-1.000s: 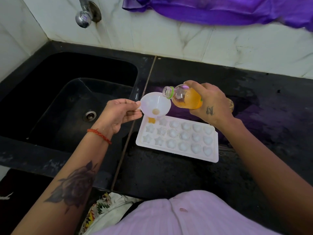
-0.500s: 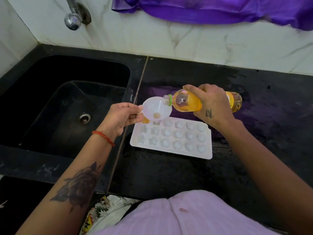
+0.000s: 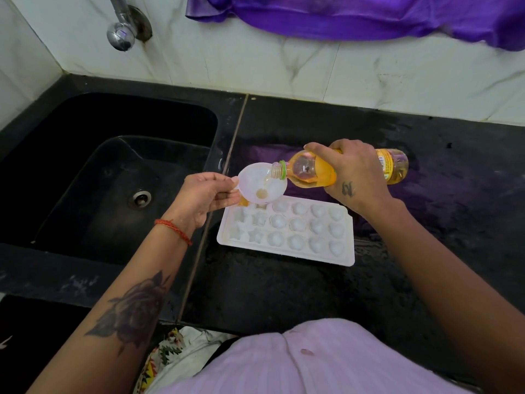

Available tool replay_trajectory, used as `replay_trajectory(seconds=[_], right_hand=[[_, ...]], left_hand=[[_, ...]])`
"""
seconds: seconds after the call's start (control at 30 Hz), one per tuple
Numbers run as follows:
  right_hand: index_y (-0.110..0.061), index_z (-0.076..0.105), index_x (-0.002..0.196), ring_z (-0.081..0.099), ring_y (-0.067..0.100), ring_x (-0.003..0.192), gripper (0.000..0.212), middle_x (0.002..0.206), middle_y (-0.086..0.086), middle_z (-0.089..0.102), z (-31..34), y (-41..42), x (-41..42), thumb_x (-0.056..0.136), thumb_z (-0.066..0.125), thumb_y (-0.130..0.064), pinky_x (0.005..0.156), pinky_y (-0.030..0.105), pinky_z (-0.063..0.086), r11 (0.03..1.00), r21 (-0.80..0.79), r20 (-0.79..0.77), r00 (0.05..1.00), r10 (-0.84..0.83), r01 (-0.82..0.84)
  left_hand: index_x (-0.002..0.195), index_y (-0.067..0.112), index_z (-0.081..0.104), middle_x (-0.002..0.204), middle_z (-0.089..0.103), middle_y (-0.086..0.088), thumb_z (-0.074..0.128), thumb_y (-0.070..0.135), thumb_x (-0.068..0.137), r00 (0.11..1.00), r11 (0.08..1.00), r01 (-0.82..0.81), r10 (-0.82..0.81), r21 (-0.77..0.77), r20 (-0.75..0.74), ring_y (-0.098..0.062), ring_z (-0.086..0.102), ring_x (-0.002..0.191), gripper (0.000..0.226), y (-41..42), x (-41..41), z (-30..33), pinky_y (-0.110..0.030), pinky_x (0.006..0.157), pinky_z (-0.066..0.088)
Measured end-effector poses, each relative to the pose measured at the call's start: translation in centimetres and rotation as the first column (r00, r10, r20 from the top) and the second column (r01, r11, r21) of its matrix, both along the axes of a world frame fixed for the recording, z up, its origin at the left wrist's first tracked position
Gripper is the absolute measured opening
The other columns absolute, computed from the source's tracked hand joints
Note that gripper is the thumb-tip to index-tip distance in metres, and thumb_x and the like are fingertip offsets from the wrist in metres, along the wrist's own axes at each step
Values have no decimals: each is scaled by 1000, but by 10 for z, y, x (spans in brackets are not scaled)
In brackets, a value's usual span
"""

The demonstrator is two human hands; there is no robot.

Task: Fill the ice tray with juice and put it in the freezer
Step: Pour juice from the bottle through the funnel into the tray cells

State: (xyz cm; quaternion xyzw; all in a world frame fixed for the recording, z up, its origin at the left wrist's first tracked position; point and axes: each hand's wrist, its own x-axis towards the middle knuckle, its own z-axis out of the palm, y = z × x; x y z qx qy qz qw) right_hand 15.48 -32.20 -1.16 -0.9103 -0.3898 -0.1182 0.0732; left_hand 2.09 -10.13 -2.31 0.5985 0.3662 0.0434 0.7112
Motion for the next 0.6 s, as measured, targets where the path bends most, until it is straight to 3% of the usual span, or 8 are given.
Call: replay_trajectory(seconds=[0.37,0.6], right_hand=[[-27,48,131,55,33,101,69,108,16,61,4,-4,-6,69,77,-20,83,41,41,997,76,-105,994,-26,34],[-26,50,130,57,35,98,67,106,17,63,11,-19,-8,69,78,-21,80,41,43,993,90,-73,995,-63,69]], left_hand=[[77,4,65,56,71,-1,68,6,81,1000,1000,10,-10,7,24,-12,70,56,5,1,-2,4,-17,52,54],[77,3,66,59,72,-3,68,6,81,996,998,64,-63,-8,67,-14,71,58,5,-9,8,9,-18,53,55]])
